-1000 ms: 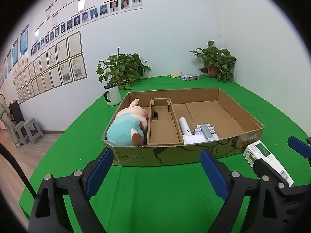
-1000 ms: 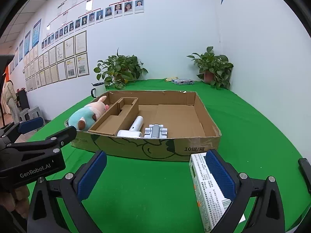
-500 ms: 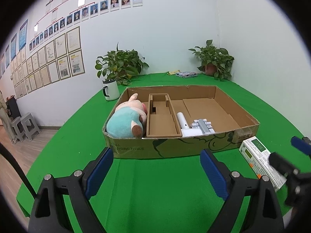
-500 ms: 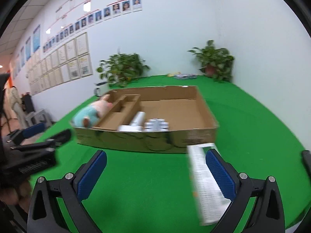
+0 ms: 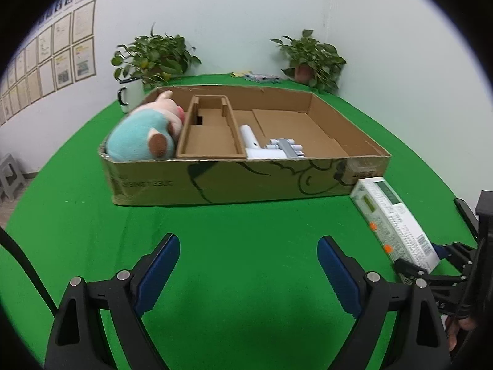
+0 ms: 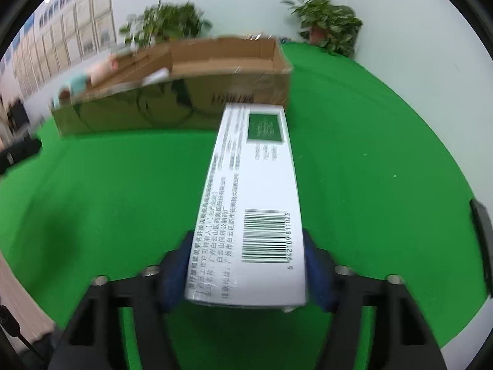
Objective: Organize objects
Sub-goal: 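Grasp the white medicine box with the right gripper and lift it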
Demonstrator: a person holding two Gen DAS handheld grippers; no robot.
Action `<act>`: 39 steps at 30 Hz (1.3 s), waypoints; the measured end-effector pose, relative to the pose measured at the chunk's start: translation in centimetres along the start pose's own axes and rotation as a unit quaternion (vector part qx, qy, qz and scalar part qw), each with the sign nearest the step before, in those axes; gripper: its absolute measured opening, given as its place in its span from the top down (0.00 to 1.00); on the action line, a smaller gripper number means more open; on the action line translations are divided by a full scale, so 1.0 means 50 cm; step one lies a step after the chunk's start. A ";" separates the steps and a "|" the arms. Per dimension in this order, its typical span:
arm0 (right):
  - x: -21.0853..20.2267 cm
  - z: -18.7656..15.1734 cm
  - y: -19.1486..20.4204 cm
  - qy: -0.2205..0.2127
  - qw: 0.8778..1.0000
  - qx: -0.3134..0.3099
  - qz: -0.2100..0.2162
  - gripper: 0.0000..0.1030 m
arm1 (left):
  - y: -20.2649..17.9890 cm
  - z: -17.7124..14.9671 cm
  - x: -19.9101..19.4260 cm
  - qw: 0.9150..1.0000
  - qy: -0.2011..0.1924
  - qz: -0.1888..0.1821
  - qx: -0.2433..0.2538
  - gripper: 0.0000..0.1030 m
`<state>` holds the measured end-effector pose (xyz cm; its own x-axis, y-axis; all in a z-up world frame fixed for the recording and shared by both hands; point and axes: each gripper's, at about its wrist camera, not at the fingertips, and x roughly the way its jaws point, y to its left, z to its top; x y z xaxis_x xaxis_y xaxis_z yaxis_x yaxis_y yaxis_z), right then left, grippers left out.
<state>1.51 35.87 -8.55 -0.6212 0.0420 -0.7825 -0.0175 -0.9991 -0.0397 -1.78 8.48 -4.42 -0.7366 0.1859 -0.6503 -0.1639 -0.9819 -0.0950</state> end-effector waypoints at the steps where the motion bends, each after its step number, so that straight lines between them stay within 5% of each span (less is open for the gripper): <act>1: -0.001 0.000 0.013 -0.004 1.000 -0.002 0.004 0.42 | -0.002 0.001 0.005 1.000 0.004 -0.010 0.000 0.12; 4: -0.021 -0.003 0.055 -0.011 0.997 0.016 0.080 0.40 | -0.005 0.007 0.020 0.999 0.018 -0.048 -0.008 0.12; 5: -0.028 -0.001 0.068 -0.015 0.995 0.017 0.095 0.31 | -0.006 0.009 0.027 0.998 0.024 -0.062 -0.011 0.12; 6: -0.032 -0.001 0.087 -0.019 0.993 0.015 0.113 0.06 | -0.008 0.010 0.035 0.997 0.032 -0.076 -0.012 0.12; 7: -0.035 0.000 0.107 -0.025 0.991 0.010 0.129 0.00 | -0.010 0.009 0.045 0.995 0.046 -0.090 -0.012 0.12; 12: -0.043 0.001 0.157 -0.046 0.985 -0.035 0.163 0.01 | 0.001 -0.001 0.089 0.981 0.106 -0.155 -0.045 0.12; 16: -0.028 0.009 0.157 -0.031 0.984 -0.028 0.174 0.01 | 0.006 -0.005 0.112 0.954 0.140 -0.247 -0.097 0.12; 18: -0.030 0.006 0.152 -0.033 0.986 -0.023 0.164 0.01 | 0.002 -0.005 0.115 0.948 0.142 -0.264 -0.106 0.12; 29: -0.017 -0.003 0.165 -0.031 0.993 0.001 0.111 0.03 | -0.007 -0.023 0.084 0.943 0.122 -0.295 -0.097 0.12; 33: 0.004 -0.002 0.171 -0.008 0.996 0.014 0.084 0.31 | -0.006 -0.017 0.090 0.941 0.132 -0.300 -0.082 0.12; 39: -0.015 -0.028 0.164 0.008 0.992 0.040 0.123 0.38 | 0.003 -0.038 0.100 0.924 0.157 -0.329 -0.116 0.15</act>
<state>2.94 27.66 -9.17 -0.6020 -0.2038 -0.7720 0.0706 -0.9767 0.2028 -4.24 9.22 -9.12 -0.2943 0.7619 -0.5770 -0.3367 -0.6477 -0.6835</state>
